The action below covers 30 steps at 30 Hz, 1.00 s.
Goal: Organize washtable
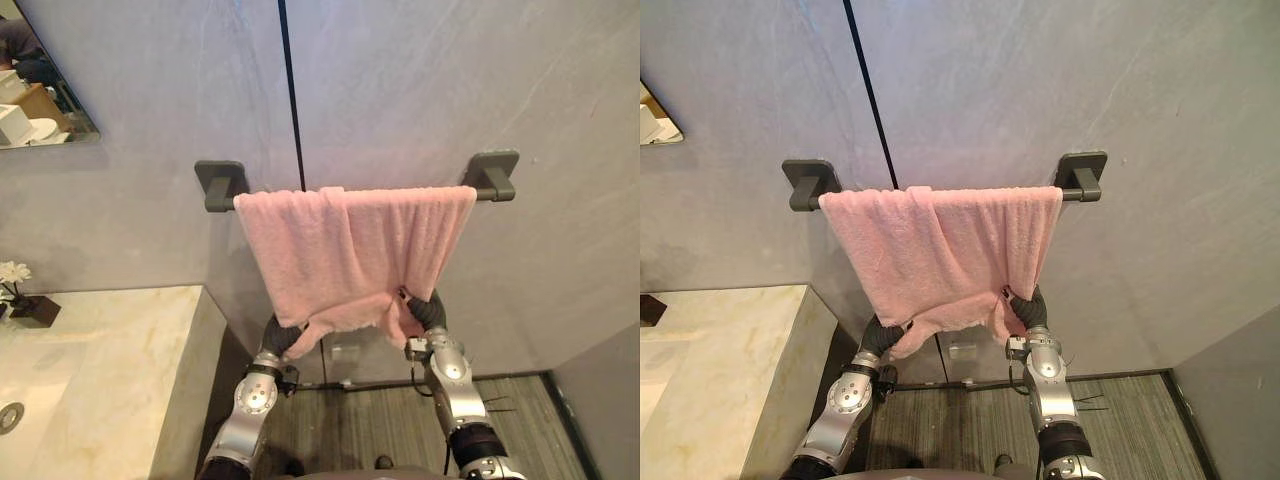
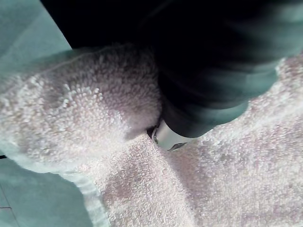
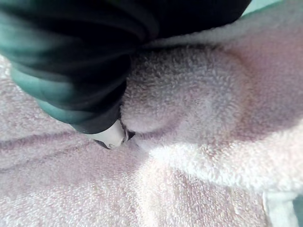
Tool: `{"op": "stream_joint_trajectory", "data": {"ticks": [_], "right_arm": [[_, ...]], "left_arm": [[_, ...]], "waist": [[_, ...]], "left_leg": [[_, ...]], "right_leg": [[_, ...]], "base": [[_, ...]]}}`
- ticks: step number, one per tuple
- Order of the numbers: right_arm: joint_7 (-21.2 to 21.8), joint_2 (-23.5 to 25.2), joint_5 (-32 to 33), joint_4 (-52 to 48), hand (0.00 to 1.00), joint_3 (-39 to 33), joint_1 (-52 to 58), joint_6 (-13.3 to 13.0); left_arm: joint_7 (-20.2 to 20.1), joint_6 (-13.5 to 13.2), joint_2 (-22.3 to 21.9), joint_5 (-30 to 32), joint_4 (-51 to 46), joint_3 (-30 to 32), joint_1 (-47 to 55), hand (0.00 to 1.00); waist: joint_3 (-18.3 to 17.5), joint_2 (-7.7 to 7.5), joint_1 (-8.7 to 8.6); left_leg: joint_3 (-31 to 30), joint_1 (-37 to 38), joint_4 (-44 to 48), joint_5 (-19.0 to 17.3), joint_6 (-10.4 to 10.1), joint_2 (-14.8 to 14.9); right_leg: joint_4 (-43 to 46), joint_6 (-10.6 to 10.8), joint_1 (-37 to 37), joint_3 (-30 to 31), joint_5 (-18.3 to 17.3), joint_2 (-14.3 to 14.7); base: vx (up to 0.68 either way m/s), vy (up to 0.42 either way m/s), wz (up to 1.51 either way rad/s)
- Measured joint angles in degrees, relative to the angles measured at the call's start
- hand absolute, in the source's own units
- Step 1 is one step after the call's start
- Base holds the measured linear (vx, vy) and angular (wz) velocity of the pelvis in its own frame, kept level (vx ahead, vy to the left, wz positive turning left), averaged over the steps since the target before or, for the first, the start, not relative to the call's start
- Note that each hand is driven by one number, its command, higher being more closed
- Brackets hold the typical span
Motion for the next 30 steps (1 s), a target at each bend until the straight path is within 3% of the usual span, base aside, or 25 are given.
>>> {"op": "stream_joint_trajectory", "data": {"ticks": [1, 2, 15, 19, 23, 30], "right_arm": [[0.0, 0.0, -0.4, 0.4, 0.00, 0.0, -0.1, 0.0], [0.0, 0.0, -1.1, 1.1, 0.00, 0.1, -0.5, 0.0], [-1.6, -0.1, -1.5, 3.8, 0.00, -2.1, 0.8, 1.6], [-2.8, -0.2, -1.7, 3.8, 0.00, -2.3, 2.1, 2.3], [-4.6, -0.6, -2.7, 8.2, 0.00, -4.7, 5.3, 7.0], [-5.4, -2.7, -3.3, 8.4, 0.00, -5.1, 9.4, 8.7]], "left_arm": [[0.0, 0.0, -0.1, 0.0, 0.2, 0.3, 0.0, 1.00], [0.0, -0.1, -0.6, -0.1, 1.0, 1.2, -0.2, 0.00], [2.7, 0.2, -1.0, -2.4, 3.9, 5.2, -0.2, 0.00], [2.9, 1.3, -1.0, -3.8, 4.7, 5.8, 0.0, 0.00], [4.4, 4.0, -0.6, -5.8, 9.2, 8.1, 1.9, 0.00], [5.4, 4.5, -0.1, -7.4, 9.5, 9.5, 4.1, 0.00]], "waist": [[0.0, -0.04, 0.02], [0.0, -0.08, 0.02], [-0.2, -1.05, 0.07], [0.0, -1.38, 0.15], [0.3, -1.73, 0.27], [0.3, -1.71, 1.13]], "left_leg": [[0.0, 0.2, 0.0, 0.0, 0.0, 0.0], [-0.1, 0.2, 0.0, 0.0, 0.1, 0.0], [-0.4, 0.3, 0.0, -0.1, 0.3, -0.2], [-0.1, 1.0, 0.0, -0.4, 0.3, -0.2], [0.2, 1.0, 0.0, -0.7, 0.2, -0.1], [0.6, 1.1, 0.0, -0.9, 0.1, 0.0]], "right_leg": [[-0.1, 0.0, 0.2, 0.0, 0.0, 0.0], [-0.1, 0.0, 0.2, -0.1, -0.1, 0.0], [-1.1, -0.2, 1.3, -1.1, -0.1, -0.3], [-1.2, -0.2, 1.9, -0.9, -0.1, -0.3], [-1.8, -0.2, 2.1, -0.8, -0.1, -0.2], [-1.8, -0.3, 2.0, -0.7, 0.0, -0.2]], "base": [[0.00, 0.000, 0.00], [-0.03, -0.004, 0.04], [0.00, -0.004, 0.04], [0.01, -0.006, -0.03], [0.00, 0.000, 0.00], [0.00, -0.010, -0.03]]}}
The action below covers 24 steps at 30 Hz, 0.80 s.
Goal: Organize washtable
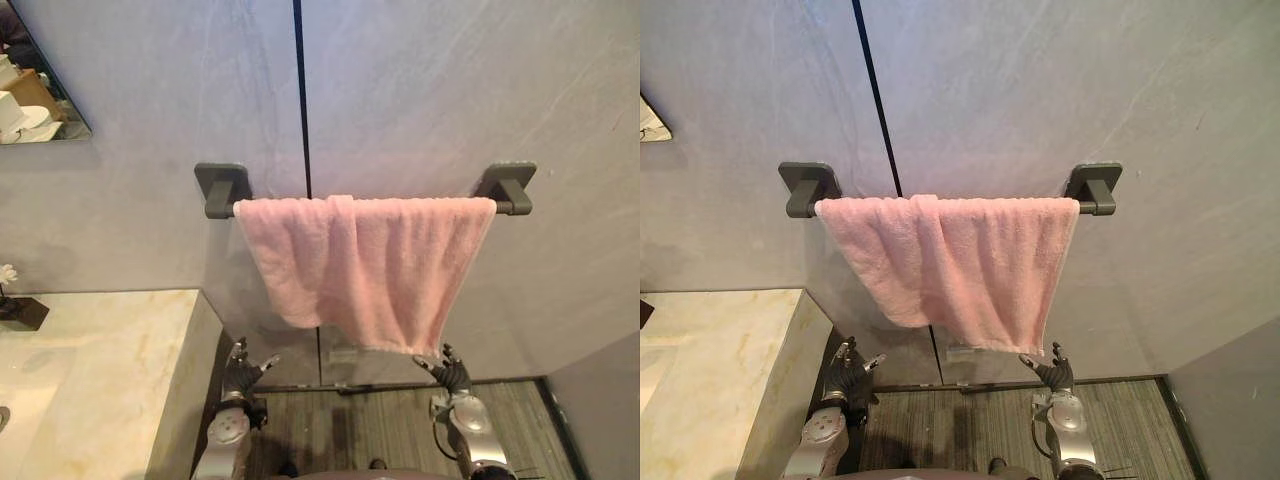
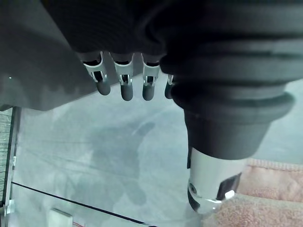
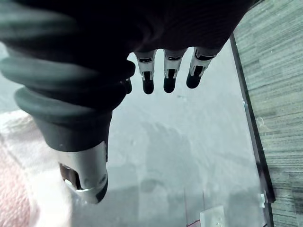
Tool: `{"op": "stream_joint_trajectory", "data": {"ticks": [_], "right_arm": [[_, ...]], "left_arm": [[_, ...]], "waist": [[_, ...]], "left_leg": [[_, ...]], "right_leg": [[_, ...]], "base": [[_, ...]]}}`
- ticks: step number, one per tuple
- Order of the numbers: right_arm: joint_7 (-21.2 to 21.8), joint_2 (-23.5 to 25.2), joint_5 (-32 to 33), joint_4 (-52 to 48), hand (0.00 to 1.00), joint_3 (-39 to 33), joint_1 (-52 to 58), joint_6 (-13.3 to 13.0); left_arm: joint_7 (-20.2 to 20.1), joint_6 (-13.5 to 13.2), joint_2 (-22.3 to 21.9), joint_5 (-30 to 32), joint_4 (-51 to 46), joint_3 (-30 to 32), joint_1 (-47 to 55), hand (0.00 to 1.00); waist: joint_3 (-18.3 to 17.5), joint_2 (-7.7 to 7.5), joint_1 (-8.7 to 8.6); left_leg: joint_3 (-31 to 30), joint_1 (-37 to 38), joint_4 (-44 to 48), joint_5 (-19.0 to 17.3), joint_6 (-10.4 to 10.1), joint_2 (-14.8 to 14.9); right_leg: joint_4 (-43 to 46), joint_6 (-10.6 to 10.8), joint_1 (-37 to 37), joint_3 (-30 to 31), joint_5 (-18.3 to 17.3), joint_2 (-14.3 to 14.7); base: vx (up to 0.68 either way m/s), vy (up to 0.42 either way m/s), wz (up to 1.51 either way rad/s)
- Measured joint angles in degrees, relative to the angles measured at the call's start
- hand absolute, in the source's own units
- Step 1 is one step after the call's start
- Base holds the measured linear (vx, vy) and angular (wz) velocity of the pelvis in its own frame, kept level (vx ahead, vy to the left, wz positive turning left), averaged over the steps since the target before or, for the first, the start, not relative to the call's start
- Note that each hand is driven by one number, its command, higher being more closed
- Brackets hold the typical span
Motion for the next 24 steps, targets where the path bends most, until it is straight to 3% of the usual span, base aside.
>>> {"op": "stream_joint_trajectory", "data": {"ticks": [4, 9, 14, 18, 22, 24], "right_arm": [[-0.2, 0.0, 0.0, -1.1, 0.00, -1.6, 0.6, 0.0], [-2.4, 0.0, 0.0, -11.8, 0.00, -7.3, 3.8, 0.0], [-5.1, -0.6, -2.0, -30.0, 0.00, -16.2, 6.6, -0.2], [-7.3, -1.8, -3.9, -44.5, 0.00, -20.6, 6.7, -0.6], [-8.4, -3.9, -3.8, -57.5, 0.00, -20.1, 4.1, -3.3], [-8.4, -7.8, -2.1, -65.0, 0.00, -15.8, 1.6, -7.1]], "left_arm": [[0.8, 0.0, 0.1, 0.0, -1.8, 1.1, 0.3, 0.00], [1.6, 0.0, 0.4, 0.1, -16.1, 5.7, 3.3, 0.00], [2.5, -0.5, -1.6, 0.6, -32.8, 8.0, 5.2, 0.00], [5.1, -3.0, -2.2, 0.7, -47.1, 13.2, 5.8, 0.00], [6.2, -5.7, -0.4, 0.5, -57.4, 13.3, 5.4, 0.00], [6.1, -8.0, 3.6, -0.9, -62.7, 10.8, 4.4, 0.00]], "waist": [[0.0, 0.01, 0.33], [0.0, 0.03, 0.38], [0.0, 0.03, 0.12], [-0.2, 0.24, -0.15], [-0.8, 0.97, 0.02], [-1.0, 1.12, 0.11]], "left_leg": [[0.0, 0.0, 0.0, 0.0, 0.0, 0.1], [-0.2, -0.1, 0.2, 0.0, 0.0, 0.4], [-0.3, -0.2, 0.3, -0.2, 0.0, 0.3], [-0.2, -0.2, 0.4, -0.2, 0.0, 0.4], [0.1, 0.0, 0.4, -0.2, 0.1, 0.3], [0.3, 0.1, 0.4, -0.2, 0.1, 0.3]], "right_leg": [[0.1, 0.0, 0.0, 0.0, 0.0, 0.0], [0.1, 0.0, -0.1, -0.1, 0.0, 0.0], [0.3, 0.0, -0.5, 0.2, -0.1, 0.0], [0.5, 0.0, -0.7, 0.5, -0.1, 0.0], [0.8, 0.0, -0.8, 0.6, -0.1, 0.0], [1.0, 0.1, -0.9, 0.8, -0.1, 0.0]], "base": [[-0.02, -0.013, 0.00], [0.00, 0.000, 0.00], [0.00, 0.000, -0.03], [0.00, 0.000, -0.02], [0.00, 0.000, -0.03], [0.00, 0.000, -0.02]]}}
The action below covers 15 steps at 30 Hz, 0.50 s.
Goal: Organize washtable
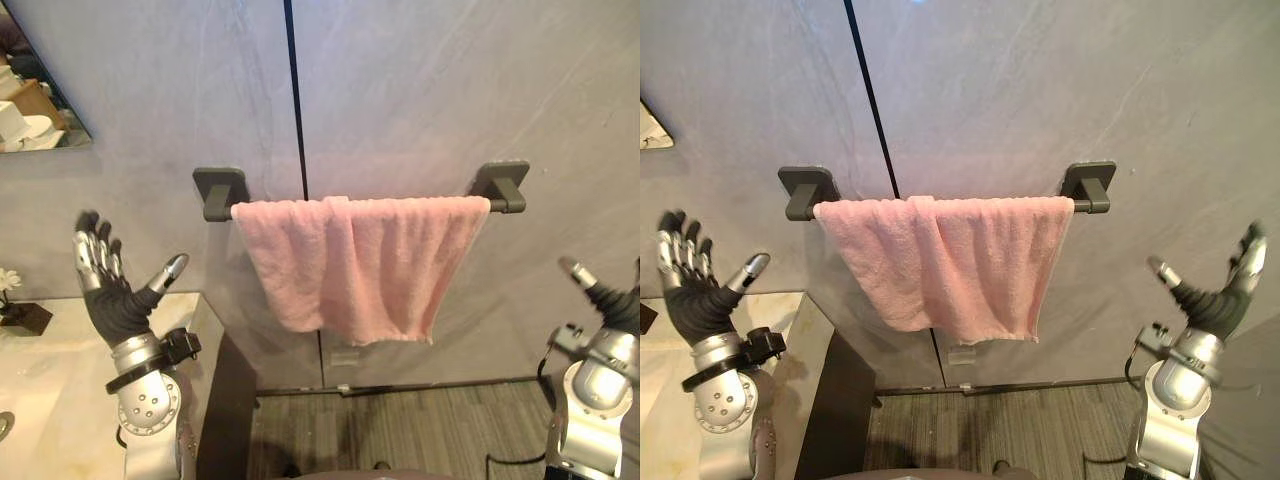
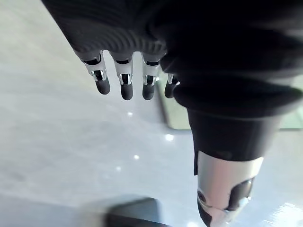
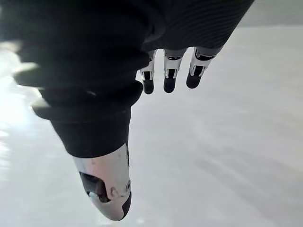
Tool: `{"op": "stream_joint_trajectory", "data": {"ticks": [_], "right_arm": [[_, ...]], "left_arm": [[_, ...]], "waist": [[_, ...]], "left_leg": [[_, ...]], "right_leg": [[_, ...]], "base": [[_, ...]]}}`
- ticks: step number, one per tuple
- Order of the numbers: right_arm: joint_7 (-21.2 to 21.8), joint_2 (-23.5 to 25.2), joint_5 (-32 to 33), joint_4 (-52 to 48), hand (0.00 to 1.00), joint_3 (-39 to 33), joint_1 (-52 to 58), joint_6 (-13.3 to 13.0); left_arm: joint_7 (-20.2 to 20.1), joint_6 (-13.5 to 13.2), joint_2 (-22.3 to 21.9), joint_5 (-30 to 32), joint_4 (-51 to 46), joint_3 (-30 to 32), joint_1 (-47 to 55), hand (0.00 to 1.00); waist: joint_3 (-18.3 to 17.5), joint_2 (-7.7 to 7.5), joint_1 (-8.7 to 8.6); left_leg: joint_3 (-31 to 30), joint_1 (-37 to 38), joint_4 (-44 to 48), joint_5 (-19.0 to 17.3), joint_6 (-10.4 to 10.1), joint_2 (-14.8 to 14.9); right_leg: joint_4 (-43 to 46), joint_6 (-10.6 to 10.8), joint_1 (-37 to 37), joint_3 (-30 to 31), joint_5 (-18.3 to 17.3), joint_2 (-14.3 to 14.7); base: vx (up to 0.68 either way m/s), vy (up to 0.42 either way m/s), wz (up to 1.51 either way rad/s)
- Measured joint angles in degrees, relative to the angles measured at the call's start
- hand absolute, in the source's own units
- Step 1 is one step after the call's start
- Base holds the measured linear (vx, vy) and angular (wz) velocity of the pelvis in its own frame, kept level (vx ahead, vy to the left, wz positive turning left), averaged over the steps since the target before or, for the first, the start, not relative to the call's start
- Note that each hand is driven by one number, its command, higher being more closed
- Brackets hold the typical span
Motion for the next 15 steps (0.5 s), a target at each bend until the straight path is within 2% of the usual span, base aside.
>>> {"op": "stream_joint_trajectory", "data": {"ticks": [4, 6, 7, 9, 10, 12, 15], "right_arm": [[4.1, -8.1, 5.5, -5.5, 0.00, 13.6, -7.6, -6.1], [8.0, -10.7, 10.6, -5.5, 0.00, 20.8, -11.3, -8.4], [11.7, -12.6, 15.4, -5.5, 0.00, 27.0, -13.8, -9.5], [14.6, -14.3, 18.8, -5.3, 0.00, 32.6, -15.8, -9.9], [17.7, -16.1, 23.2, -5.1, 0.00, 37.8, -17.3, -10.0], [21.3, -19.1, 27.3, -3.8, 0.00, 43.7, -18.1, -9.8], [25.1, -23.2, 30.4, 0.7, 0.00, 49.0, -17.6, -8.5]], "left_arm": [[-3.1, -3.5, 8.8, -5.5, -3.4, -9.8, -4.7, 0.00], [-6.2, -4.5, 11.4, -8.6, -3.4, -15.0, -7.2, 0.00], [-9.0, -4.8, 13.7, -11.1, -3.0, -19.4, -9.5, 0.00], [-11.1, -4.9, 16.0, -12.7, -1.4, -23.3, -11.7, 0.00], [-13.1, -4.8, 18.0, -14.2, 1.1, -26.6, -12.9, 0.00], [-15.5, -4.5, 20.0, -15.0, 4.8, -30.9, -13.8, 0.00], [-17.9, -3.5, 21.7, -16.5, 9.7, -35.4, -13.8, 0.00]], "waist": [[-2.5, -0.10, 0.16], [-2.9, -0.20, 0.27], [-3.1, -0.27, 0.35], [-3.1, -0.25, 0.52], [-3.1, -0.20, 0.52], [-3.1, -0.24, 0.49], [-3.1, -0.25, 0.46]], "left_leg": [[0.0, 0.2, 0.0, 0.0, 0.0, -0.3], [0.0, 0.7, 0.0, 0.0, 0.0, -0.4], [0.0, 0.7, -0.1, 0.0, 0.0, -0.4], [0.0, 0.7, -0.3, 0.0, 0.0, -0.4], [0.0, 0.7, -0.3, 0.0, 0.1, -0.5], [0.1, 0.7, -0.3, 0.1, 0.1, -0.6], [0.2, 0.6, -0.4, 0.1, 0.1, -0.8]], "right_leg": [[0.1, 0.0, 0.1, 0.1, 0.0, 0.0], [0.2, 0.0, 0.2, 0.2, 0.0, 0.0], [0.3, 0.0, 0.2, 0.2, 0.0, 0.0], [0.8, 0.1, 0.2, 0.2, -0.1, 0.0], [1.1, 0.1, 0.1, 0.2, -0.1, -0.1], [1.1, 0.1, 0.1, 0.3, -0.1, -0.2], [1.2, 0.2, -0.1, 0.6, -0.1, -0.3]], "base": [[0.00, 0.000, 0.00], [0.00, 0.000, 0.00], [0.00, 0.000, 0.00], [-0.02, -0.002, 0.01], [-0.03, -0.003, 0.01], [-0.02, -0.001, 0.00], [-0.01, 0.000, -0.02]]}}
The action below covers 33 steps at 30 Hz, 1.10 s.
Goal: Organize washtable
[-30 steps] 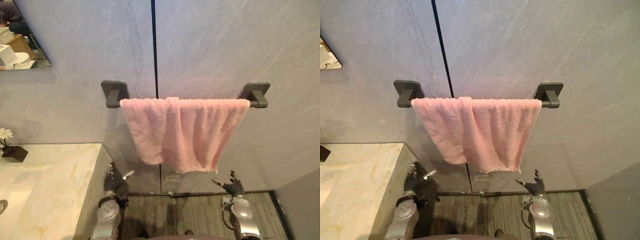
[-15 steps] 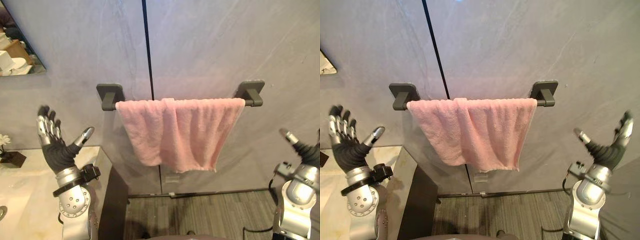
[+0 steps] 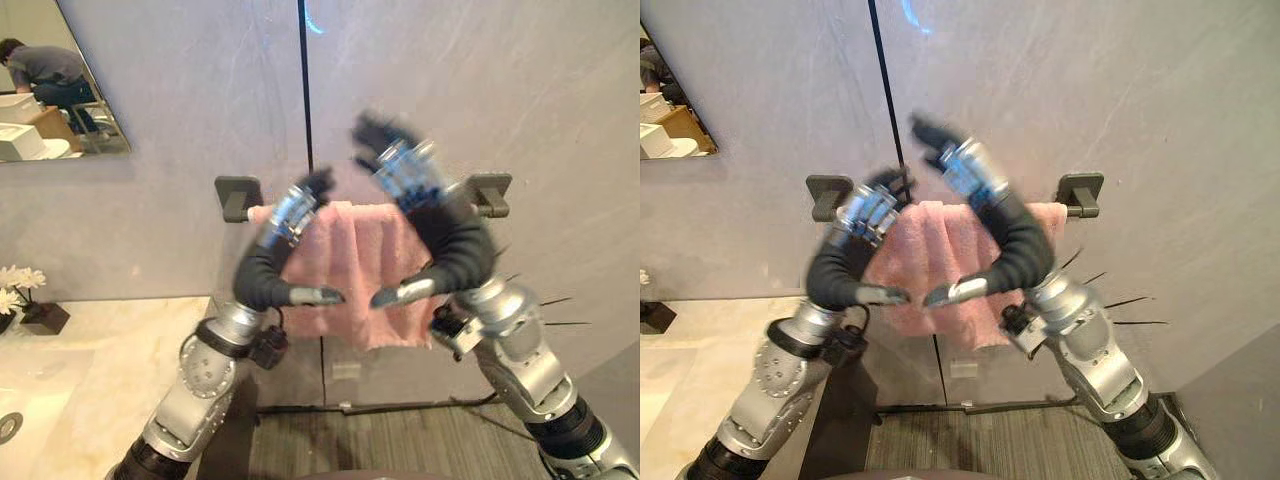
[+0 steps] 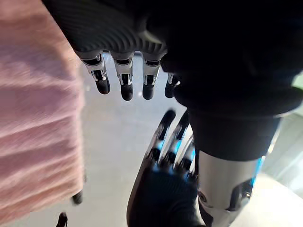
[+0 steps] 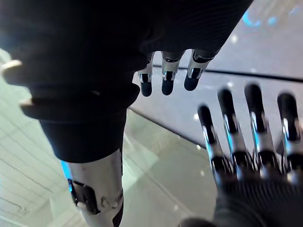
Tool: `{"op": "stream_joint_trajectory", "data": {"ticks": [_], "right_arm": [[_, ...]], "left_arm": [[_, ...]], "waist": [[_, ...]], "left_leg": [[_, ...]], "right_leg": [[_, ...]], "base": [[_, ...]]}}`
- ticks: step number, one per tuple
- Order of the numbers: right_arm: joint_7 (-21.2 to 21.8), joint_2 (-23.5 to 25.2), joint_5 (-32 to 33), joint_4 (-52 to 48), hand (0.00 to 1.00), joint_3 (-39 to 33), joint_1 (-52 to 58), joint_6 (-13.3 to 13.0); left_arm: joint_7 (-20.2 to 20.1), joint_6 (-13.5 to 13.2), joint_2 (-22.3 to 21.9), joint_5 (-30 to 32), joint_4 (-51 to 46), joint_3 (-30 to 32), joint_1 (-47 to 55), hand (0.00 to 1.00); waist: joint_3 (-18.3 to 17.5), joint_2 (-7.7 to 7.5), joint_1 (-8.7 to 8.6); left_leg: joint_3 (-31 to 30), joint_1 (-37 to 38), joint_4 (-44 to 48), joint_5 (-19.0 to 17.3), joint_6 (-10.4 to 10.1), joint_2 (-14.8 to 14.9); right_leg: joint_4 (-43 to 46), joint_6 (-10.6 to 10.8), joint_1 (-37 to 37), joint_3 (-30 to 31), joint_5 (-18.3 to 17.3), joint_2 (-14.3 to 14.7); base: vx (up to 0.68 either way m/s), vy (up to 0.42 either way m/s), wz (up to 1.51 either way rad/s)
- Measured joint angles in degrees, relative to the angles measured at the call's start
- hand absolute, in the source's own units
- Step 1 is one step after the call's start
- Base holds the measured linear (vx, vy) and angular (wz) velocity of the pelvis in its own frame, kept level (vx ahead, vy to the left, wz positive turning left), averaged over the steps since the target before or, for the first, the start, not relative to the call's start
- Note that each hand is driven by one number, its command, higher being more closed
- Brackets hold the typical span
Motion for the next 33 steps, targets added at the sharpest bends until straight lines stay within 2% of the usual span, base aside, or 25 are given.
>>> {"op": "stream_joint_trajectory", "data": {"ticks": [3, 7, 11, 12, 16, 20, 24, 33], "right_arm": [[2.3, -1.2, 3.0, 6.3, 0.00, 1.4, 1.2, 1.3], [3.5, -0.9, 2.8, 12.3, 0.00, 3.0, 3.6, 2.6], [3.4, 2.3, -3.5, 17.9, 0.00, 3.4, 5.9, 3.9], [3.2, 4.2, -6.9, 20.1, 0.00, 2.9, 6.7, 5.0], [0.7, 11.0, -16.1, 24.2, 0.00, 0.4, 9.8, 5.9], [-2.4, 16.5, -23.8, 26.4, 0.00, -3.9, 13.0, 7.0], [-4.3, 19.5, -27.3, 28.4, 0.00, -9.0, 15.3, 8.6], [-7.8, 23.9, -28.2, 25.8, 0.00, -22.3, 22.4, 8.8]], "left_arm": [[-1.1, 1.7, 0.8, 0.0, 5.6, -1.6, 0.0, 0.00], [-1.3, 4.4, 0.6, 0.5, 11.4, -4.3, 0.3, 0.00], [-2.4, 7.0, -2.6, 4.7, 16.9, -4.6, 0.5, 0.00], [-2.4, 7.2, -4.4, 7.2, 18.4, -4.4, 0.5, 0.00], [-2.0, 8.4, -9.6, 14.9, 23.4, -3.5, 0.9, 0.00], [0.1, 8.5, -14.2, 22.6, 25.9, -0.2, 3.3, 0.00], [2.0, 8.4, -16.7, 25.9, 26.3, 3.9, 3.3, 0.00], [6.8, 8.2, -20.8, 27.2, 26.3, 15.9, 7.6, 0.00]], "waist": [[0.1, 0.10, 0.00], [0.2, 0.39, 0.00], [0.6, 0.77, -0.05], [0.7, 0.79, -0.02], [0.9, 0.79, -0.11], [1.3, 0.18, -0.05], [1.7, -0.49, -0.01], [1.9, -0.44, -0.23]], "left_leg": [[0.0, -0.1, 0.0, 0.0, 0.0, 0.0], [0.0, -0.1, 0.0, 0.1, 0.1, 0.0], [0.0, -0.1, 0.0, 0.1, 0.1, 0.0], [-0.1, -0.2, 0.0, 0.1, 0.1, 0.0], [-0.6, -0.7, 0.0, 0.1, 0.1, 0.1], [-0.7, -1.0, 0.2, 0.1, 0.1, 0.3], [-0.7, -1.0, 0.3, 0.1, 0.1, 0.0], [-0.6, -0.8, 0.0, 0.0, 0.1, -0.1]], "right_leg": [[0.0, 0.0, -0.1, 0.0, 0.0, 0.0], [0.0, 0.0, -0.1, 0.0, 0.0, 0.0], [0.0, -0.1, -0.2, 0.0, 0.0, 0.0], [0.0, -0.1, -0.2, -0.1, -0.1, 0.0], [-0.1, -0.3, -0.4, -0.1, -0.2, 0.0], [-0.1, -0.4, -0.7, -0.1, -0.3, -0.2], [-0.1, -0.4, -0.7, -0.3, -0.3, -0.2], [0.6, 0.1, -1.1, -0.5, -0.9, -0.2]], "base": [[0.00, 0.000, 0.00], [0.00, 0.000, 0.00], [0.00, 0.000, 0.00], [0.00, 0.000, 0.00], [0.00, -0.005, 0.05], [0.00, 0.000, 0.01], [0.00, 0.000, 0.00], [0.00, 0.000, 0.00]]}}
